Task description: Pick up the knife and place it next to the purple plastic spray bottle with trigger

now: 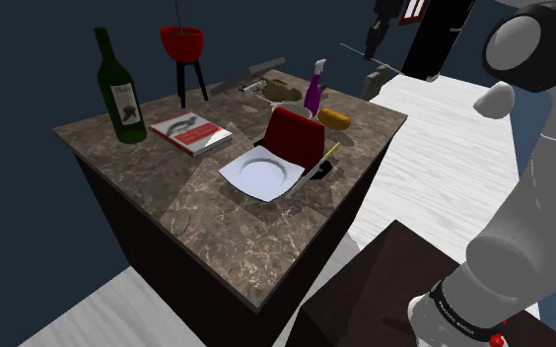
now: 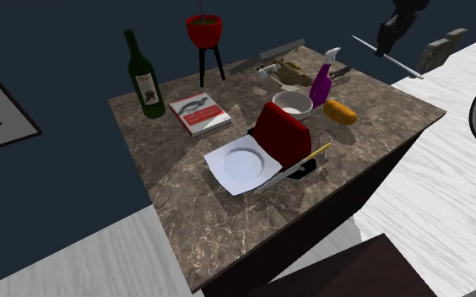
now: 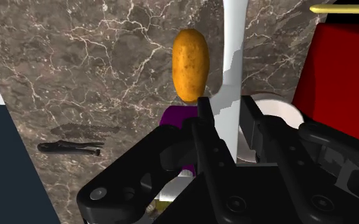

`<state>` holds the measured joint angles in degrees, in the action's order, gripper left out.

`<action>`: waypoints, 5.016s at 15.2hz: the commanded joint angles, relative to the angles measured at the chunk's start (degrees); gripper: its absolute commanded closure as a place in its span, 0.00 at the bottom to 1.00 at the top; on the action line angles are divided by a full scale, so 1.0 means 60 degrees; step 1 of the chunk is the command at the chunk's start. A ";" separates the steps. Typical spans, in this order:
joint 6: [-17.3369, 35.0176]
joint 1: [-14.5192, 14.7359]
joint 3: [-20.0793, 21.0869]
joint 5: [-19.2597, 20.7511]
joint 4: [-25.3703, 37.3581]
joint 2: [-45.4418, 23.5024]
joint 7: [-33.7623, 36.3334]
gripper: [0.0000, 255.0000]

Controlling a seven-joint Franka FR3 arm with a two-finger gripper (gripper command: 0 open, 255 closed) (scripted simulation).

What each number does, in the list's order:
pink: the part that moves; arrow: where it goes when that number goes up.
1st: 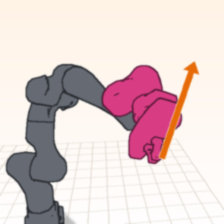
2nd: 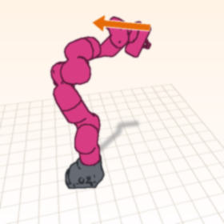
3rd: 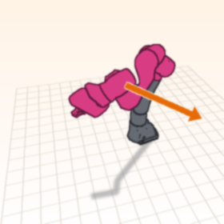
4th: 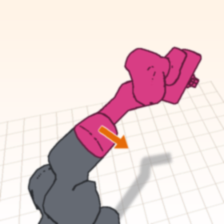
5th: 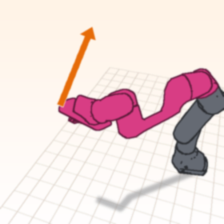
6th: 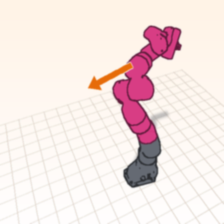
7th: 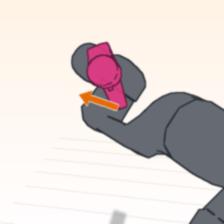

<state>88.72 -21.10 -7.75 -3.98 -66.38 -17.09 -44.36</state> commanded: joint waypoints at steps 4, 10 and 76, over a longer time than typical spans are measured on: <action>0.0834 0.0039 0.0001 0.0036 -0.1116 0.0287 -0.0041 1.00; 0.1717 0.0082 0.0009 0.0067 -0.2232 0.0523 -0.0054 1.00; 0.6142 0.0149 0.0038 -0.0095 -0.6314 0.0170 -0.0292 0.00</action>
<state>125.66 -20.21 -7.52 -4.56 -104.28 -16.11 -46.11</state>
